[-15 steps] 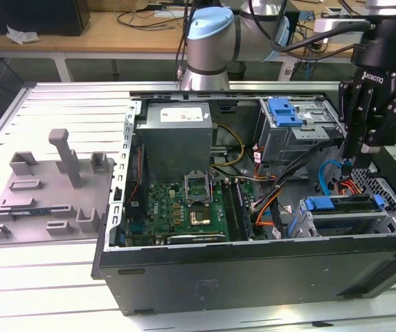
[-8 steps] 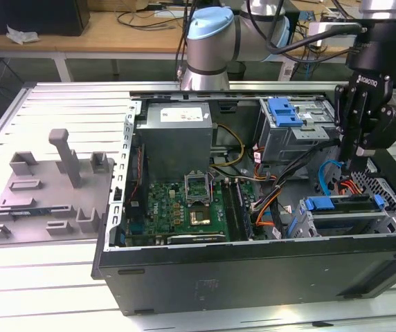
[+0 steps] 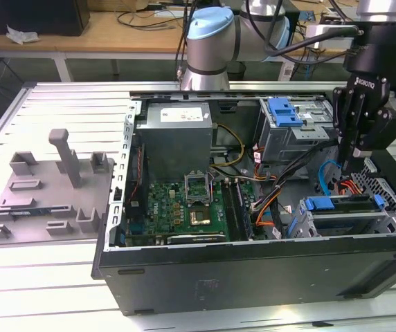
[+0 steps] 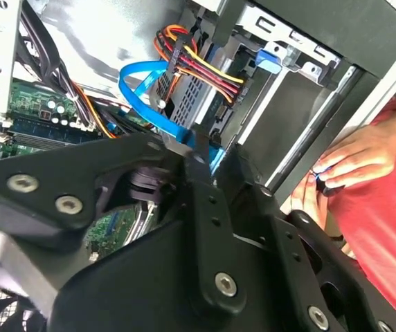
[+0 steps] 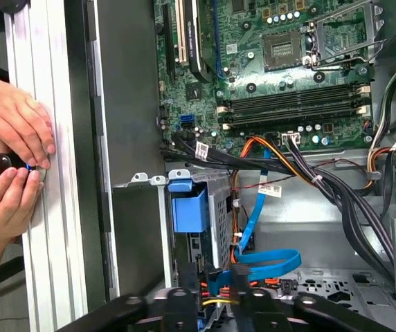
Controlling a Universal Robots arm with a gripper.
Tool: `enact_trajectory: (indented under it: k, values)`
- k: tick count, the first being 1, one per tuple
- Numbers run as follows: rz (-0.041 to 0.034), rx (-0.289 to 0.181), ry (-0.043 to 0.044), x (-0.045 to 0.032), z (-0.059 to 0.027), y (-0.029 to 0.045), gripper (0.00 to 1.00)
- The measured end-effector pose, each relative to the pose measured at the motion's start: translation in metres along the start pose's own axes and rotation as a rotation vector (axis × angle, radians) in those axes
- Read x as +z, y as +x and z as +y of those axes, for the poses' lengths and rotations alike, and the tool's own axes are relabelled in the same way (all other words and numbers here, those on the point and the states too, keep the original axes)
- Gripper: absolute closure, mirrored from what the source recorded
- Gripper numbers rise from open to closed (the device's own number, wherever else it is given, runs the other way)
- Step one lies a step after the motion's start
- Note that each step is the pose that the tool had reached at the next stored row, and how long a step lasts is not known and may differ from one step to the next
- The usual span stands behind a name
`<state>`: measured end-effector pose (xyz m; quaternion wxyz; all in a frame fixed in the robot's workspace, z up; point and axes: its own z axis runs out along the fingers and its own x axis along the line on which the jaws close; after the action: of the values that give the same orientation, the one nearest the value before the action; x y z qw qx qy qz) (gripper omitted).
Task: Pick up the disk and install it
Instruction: 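Insert the second disk wire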
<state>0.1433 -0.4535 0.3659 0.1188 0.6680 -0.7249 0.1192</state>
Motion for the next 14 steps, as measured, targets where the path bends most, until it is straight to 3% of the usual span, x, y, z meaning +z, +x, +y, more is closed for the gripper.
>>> enact_trajectory:
  k: [2,14]
  values:
    - [0.0002,0.001,-0.0005,0.0008,0.0001,-0.0001,0.79]
    - [-0.0012,0.008,-0.0029,0.0039,0.0001,-0.0005,0.84]
